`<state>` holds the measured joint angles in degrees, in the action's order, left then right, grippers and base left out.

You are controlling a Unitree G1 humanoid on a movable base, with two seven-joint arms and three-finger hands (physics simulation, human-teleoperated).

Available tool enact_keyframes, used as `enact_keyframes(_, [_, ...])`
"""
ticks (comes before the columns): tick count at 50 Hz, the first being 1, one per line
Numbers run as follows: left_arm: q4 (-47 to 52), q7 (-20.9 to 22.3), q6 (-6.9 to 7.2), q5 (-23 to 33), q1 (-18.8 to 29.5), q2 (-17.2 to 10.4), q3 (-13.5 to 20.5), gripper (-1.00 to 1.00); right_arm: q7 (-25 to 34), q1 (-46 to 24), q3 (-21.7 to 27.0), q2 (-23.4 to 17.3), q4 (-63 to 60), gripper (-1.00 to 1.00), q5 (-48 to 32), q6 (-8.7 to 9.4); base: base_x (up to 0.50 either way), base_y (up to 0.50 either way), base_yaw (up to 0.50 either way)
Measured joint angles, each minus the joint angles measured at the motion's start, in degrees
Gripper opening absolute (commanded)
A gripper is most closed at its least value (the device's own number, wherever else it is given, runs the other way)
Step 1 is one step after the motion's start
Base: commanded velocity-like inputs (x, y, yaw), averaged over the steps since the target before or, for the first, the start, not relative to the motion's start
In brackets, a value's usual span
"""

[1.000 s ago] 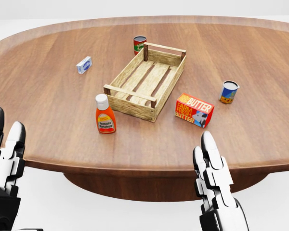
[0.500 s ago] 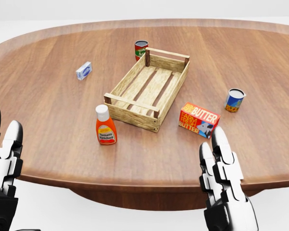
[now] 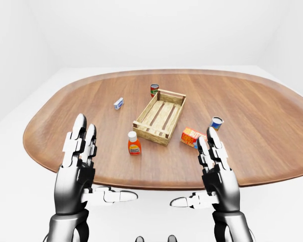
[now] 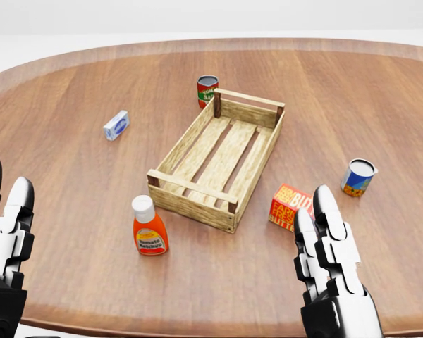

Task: Pick up the butter and put it in the tray.

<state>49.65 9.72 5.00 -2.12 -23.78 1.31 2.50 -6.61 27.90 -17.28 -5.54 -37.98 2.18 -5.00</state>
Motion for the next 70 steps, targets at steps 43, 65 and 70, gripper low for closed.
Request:
enact_keyframes(43, [0.31,0.35,0.0,-0.47,0.19,0.19,0.67,1.0,-0.3,-0.31,-0.74,-0.24,0.09,1.0,-0.23,0.0,0.35,0.0,0.0])
enact_keyframes(65, [0.71,0.38,0.0,-0.5,0.07,0.23,0.71,1.0,0.4,-1.03,0.7,0.44,1.11,1.0,0.79,0.0,0.32,-0.02,0.0])
enact_keyframes(70, [0.77,0.4,0.0,-0.52,0.06,0.24,0.74,1.0,0.83,-1.45,1.39,0.88,1.81,1.0,1.21,0.0,0.0,0.0,0.0])
